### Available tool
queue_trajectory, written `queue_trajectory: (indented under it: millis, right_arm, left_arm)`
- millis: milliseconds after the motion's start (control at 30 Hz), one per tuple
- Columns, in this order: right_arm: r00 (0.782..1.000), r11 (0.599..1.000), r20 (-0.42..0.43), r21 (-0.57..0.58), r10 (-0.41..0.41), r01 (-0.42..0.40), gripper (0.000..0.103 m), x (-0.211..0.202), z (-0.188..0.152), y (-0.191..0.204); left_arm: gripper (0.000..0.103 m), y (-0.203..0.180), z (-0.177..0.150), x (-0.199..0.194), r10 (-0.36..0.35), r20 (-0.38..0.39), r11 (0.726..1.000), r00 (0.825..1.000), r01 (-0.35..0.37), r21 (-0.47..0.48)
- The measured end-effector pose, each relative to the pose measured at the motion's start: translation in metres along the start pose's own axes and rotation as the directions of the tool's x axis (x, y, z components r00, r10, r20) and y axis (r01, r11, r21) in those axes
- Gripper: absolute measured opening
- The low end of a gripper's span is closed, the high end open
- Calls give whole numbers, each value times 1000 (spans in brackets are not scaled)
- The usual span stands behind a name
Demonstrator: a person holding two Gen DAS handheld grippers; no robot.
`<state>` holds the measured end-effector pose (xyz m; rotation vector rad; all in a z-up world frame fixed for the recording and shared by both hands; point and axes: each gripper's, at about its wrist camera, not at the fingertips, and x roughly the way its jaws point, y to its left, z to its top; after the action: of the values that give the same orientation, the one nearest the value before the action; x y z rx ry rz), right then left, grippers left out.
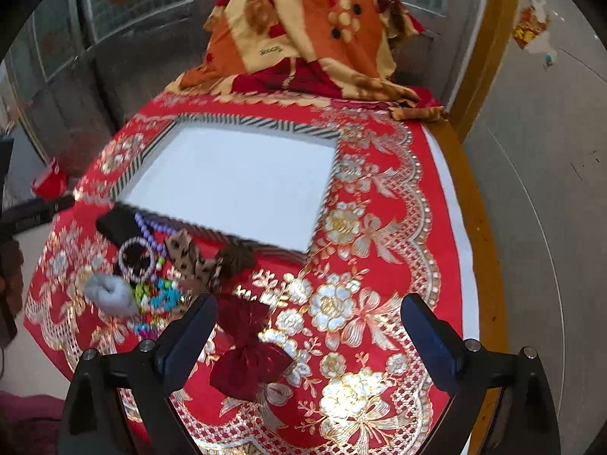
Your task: Organize jewelry
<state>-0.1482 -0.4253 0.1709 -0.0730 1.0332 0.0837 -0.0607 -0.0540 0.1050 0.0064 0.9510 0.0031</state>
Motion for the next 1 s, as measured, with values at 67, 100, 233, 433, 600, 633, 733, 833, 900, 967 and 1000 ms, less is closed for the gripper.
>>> queue_trajectory:
  millis: [67, 100, 233, 433, 600, 633, 733, 833, 900, 967, 1000]
  right_arm:
    - [998, 998, -37, 25, 58, -57, 96, 1, -5, 1]
    - [998, 999, -34, 9, 46, -46, 96, 2, -6, 3]
    - [999, 998, -38, -52, -22, 20, 96, 2, -5, 8]
    - [994, 997, -96, -54, 43, -49, 96, 7, -10, 9]
    - [993, 996, -96, -33, 74, -78, 96, 7, -13, 9]
    - [990, 995, -107, -22, 89, -92, 96, 8, -13, 8]
    - [985, 992, -122, 5, 123, -123, 96, 10, -15, 3]
    - [988, 994, -111, 8, 106, -106, 96, 10, -16, 1]
    - [988, 994, -111, 10, 105, -105, 96, 9, -16, 1]
    - [991, 997, -107, -2, 78, -79, 96, 8, -15, 2]
    - [991, 997, -109, -7, 74, -76, 96, 8, -15, 3]
  left_arm:
    - [102, -1, 0, 0, 3, -1, 1000, 1000, -3, 0]
    - [102, -1, 0, 1, 4, -3, 1000, 1000, -4, 0]
    - [102, -2, -3, 1, 3, -9, 1000, 1000, -3, -1]
    - [102, -4, -4, -1, 5, -6, 1000, 1000, -5, 0]
    - [102, -5, -5, -1, 5, -10, 1000, 1000, -5, -1]
    - [102, -5, -5, 0, 6, -11, 1000, 1000, -6, -1]
    - [102, -5, -5, 0, 5, -15, 1000, 1000, -5, 0]
    - [102, -5, -5, 1, 5, -17, 1000, 1000, -5, -1]
    - [102, -5, -5, 1, 5, -20, 1000, 1000, -5, -1]
    - [102, -5, -7, 1, 3, -19, 1000, 1000, -3, -3]
    - [102, -5, -6, 0, 1, -18, 1000, 1000, -1, -4]
